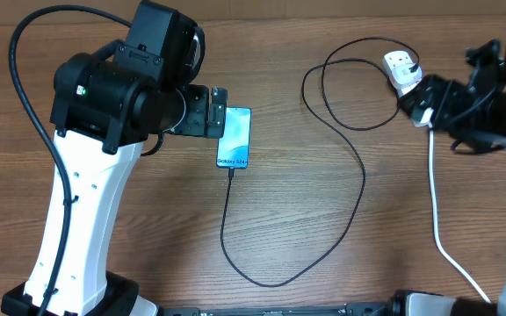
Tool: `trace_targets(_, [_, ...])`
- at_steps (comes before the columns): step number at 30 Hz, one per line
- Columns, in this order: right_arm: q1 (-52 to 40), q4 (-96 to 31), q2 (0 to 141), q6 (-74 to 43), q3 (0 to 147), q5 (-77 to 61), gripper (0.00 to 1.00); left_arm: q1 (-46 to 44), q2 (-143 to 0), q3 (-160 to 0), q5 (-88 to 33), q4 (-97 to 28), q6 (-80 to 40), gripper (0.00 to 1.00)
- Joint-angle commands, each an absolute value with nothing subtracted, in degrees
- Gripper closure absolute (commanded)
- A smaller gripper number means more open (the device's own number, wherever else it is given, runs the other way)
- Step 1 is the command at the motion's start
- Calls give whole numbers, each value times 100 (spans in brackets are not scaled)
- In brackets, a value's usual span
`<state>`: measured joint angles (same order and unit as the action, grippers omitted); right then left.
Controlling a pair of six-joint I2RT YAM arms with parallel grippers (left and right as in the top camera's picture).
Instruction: Plug charger to phone and switch on socket
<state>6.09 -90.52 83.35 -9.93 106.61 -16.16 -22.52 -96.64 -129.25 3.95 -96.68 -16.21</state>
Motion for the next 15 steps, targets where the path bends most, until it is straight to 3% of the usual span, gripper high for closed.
trace_targets(1, [187, -9124, 7905, -919, 10683, -1638, 3, -2252, -9675, -12903, 489, -9673, -1693, 0])
trace_targets(15, [-272, -9386, 6187, -921, 10355, -1358, 0, -2252, -9675, -12903, 489, -9673, -1693, 0])
